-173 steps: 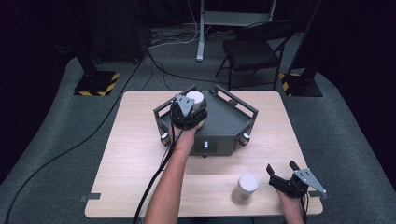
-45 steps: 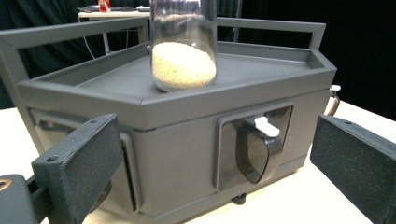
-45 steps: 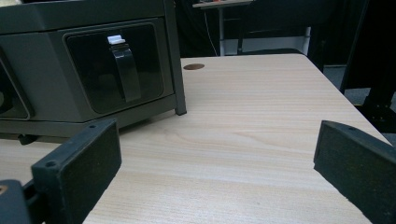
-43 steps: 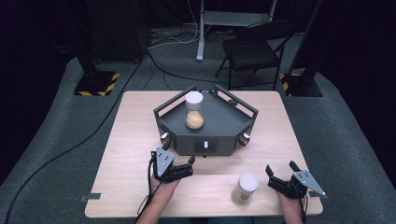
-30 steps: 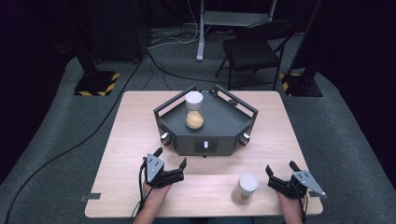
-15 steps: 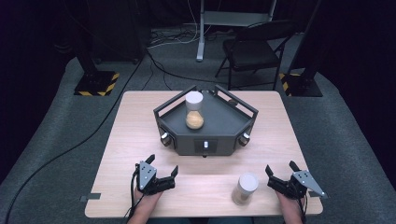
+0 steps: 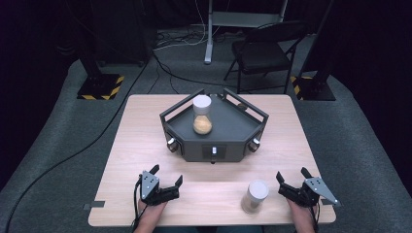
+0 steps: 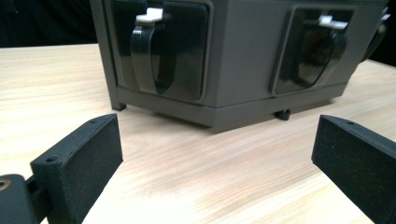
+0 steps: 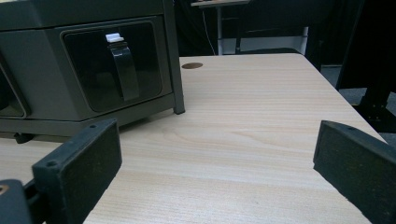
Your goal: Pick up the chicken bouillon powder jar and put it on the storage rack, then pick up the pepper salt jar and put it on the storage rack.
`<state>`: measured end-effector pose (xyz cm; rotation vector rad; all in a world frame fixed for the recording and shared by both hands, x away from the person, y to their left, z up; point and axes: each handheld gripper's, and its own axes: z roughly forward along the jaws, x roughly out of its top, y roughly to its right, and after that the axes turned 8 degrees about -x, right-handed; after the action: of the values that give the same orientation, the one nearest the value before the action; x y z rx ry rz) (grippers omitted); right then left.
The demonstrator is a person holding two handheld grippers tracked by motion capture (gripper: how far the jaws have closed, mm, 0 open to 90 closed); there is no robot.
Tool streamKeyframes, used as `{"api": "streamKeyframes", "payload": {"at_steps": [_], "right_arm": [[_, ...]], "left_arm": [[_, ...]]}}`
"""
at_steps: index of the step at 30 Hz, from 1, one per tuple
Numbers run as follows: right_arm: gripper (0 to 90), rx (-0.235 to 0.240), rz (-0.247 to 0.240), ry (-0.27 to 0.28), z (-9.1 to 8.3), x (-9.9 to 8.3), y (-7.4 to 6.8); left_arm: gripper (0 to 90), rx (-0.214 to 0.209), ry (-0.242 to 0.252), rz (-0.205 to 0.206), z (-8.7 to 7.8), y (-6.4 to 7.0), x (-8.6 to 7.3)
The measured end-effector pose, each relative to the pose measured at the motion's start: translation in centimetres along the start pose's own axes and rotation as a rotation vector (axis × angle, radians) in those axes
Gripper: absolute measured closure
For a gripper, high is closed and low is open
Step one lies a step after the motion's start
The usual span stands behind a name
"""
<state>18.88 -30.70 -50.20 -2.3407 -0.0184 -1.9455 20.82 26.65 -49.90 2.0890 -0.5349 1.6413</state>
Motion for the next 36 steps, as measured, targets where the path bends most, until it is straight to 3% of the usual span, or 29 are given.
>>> {"api": "streamKeyframes", "payload": {"at_steps": [16, 29, 36], "right_arm": [[0.0, 0.023, 0.016, 0.004, 0.0, -0.1, 0.5], [0.0, 0.12, 0.049, -0.004, -0.5, 0.8, 2.2], [0.0, 0.146, 0.06, -0.001, -0.9, 1.3, 2.4]], "left_arm": [[0.7, 0.013, 0.021, 0.002, -0.2, 0.2, -0.4], [0.6, 0.01, 0.023, -0.004, -0.2, 0.1, -0.4], [0.6, 0.011, 0.022, 0.001, -0.2, 0.2, -0.4]]}}
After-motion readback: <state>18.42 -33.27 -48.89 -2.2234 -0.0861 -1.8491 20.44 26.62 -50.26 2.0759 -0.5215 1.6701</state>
